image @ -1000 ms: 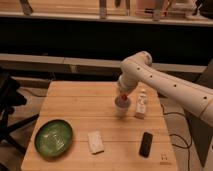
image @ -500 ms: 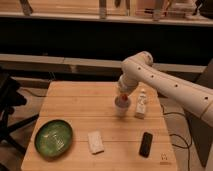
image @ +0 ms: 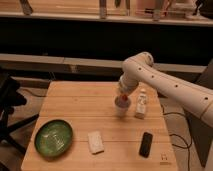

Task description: Place the pepper in the ceramic cup

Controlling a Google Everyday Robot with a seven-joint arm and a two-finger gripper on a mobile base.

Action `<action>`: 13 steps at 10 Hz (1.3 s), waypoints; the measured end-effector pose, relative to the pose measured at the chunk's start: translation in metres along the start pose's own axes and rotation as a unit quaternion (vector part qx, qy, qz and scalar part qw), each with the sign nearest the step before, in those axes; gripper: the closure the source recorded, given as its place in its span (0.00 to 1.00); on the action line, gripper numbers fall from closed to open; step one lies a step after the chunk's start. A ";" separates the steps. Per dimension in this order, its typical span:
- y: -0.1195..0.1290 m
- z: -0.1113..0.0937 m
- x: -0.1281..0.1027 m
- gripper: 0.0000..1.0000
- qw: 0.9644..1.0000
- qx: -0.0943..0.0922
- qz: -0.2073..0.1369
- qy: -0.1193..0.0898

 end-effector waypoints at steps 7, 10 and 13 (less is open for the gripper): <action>0.004 0.000 0.000 0.57 1.000 0.004 0.000 0.001; 0.006 0.000 -0.001 0.36 1.000 0.005 0.000 0.001; 0.008 0.001 -0.001 0.26 1.000 0.006 0.000 0.001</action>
